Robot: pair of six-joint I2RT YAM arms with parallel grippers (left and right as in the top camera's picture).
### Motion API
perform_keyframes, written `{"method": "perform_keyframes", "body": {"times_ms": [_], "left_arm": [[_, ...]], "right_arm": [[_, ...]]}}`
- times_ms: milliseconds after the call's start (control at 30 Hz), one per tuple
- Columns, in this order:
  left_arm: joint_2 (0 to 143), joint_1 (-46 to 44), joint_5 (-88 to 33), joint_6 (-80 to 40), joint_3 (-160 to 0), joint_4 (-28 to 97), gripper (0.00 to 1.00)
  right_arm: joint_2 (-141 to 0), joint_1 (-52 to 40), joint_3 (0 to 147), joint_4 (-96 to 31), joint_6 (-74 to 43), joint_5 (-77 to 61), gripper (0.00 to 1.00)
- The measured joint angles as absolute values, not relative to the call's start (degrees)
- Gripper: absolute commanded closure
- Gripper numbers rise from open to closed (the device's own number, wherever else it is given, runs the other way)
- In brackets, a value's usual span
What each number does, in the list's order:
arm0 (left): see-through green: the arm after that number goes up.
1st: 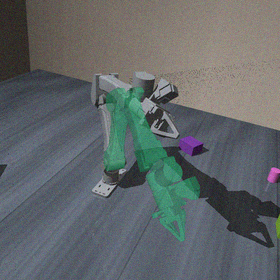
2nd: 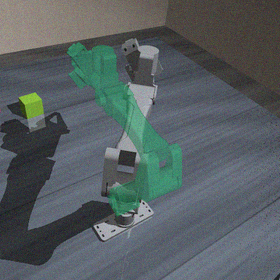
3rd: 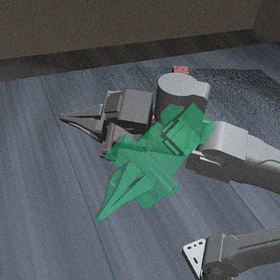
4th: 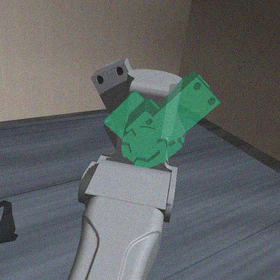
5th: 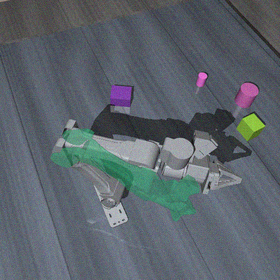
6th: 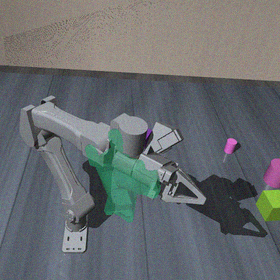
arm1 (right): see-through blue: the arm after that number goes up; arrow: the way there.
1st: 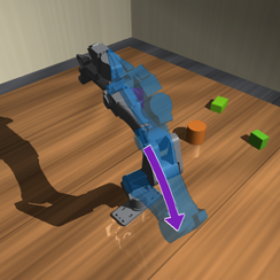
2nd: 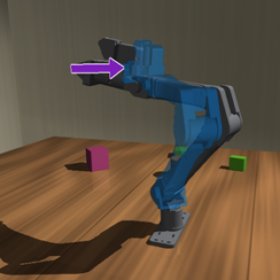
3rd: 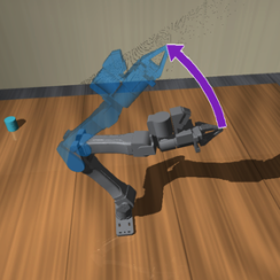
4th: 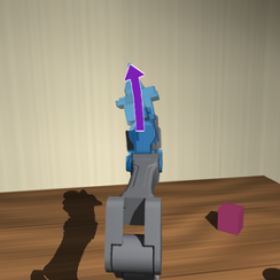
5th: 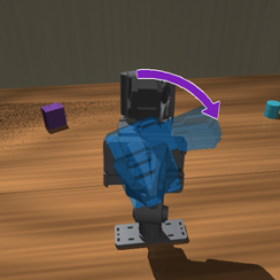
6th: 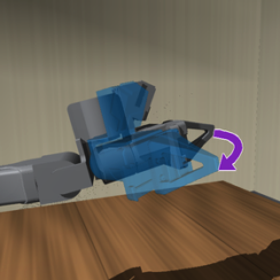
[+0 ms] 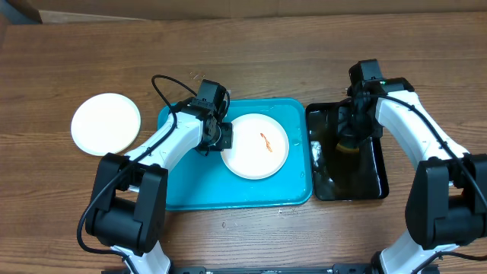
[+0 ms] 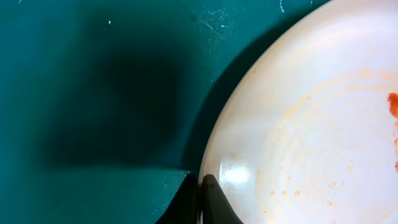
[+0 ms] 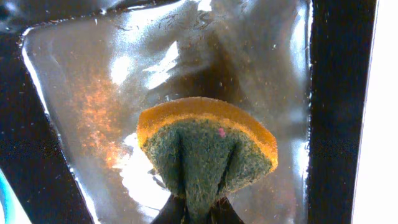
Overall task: Clean dirty plates on tray and stack at the side
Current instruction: 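Grasp the green sponge with the right gripper and dip it in water, then scrub the sauce off the held white plate with the sponge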
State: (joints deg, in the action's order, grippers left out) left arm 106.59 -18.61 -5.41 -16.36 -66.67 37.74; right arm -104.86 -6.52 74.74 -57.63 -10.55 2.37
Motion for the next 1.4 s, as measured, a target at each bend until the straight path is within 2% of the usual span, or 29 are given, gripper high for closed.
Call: {"method": "perform_keyframes", "body": {"times_ms": [467, 833, 1133, 1400], "left_arm": [[106.6, -18.6, -5.6, -17.0, -66.7, 37.7, 0.96], [106.6, -18.6, -5.6, -19.0, -66.7, 37.7, 0.96], [106.6, -18.6, -5.8, -19.8, -66.7, 37.6, 0.95], [106.6, -18.6, -5.8, -20.0, -66.7, 37.6, 0.94]], "right_arm": [[-104.9, -6.9, 74.7, -58.6, -13.0, 4.6, 0.96], [-104.9, -8.1, 84.5, -66.4, -12.1, -5.4, 0.96], [-104.9, -22.5, 86.1, -60.1, -12.0, -7.1, 0.96], [-105.8, -33.0, 86.1, -56.6, -12.7, 2.2, 0.96]]}}
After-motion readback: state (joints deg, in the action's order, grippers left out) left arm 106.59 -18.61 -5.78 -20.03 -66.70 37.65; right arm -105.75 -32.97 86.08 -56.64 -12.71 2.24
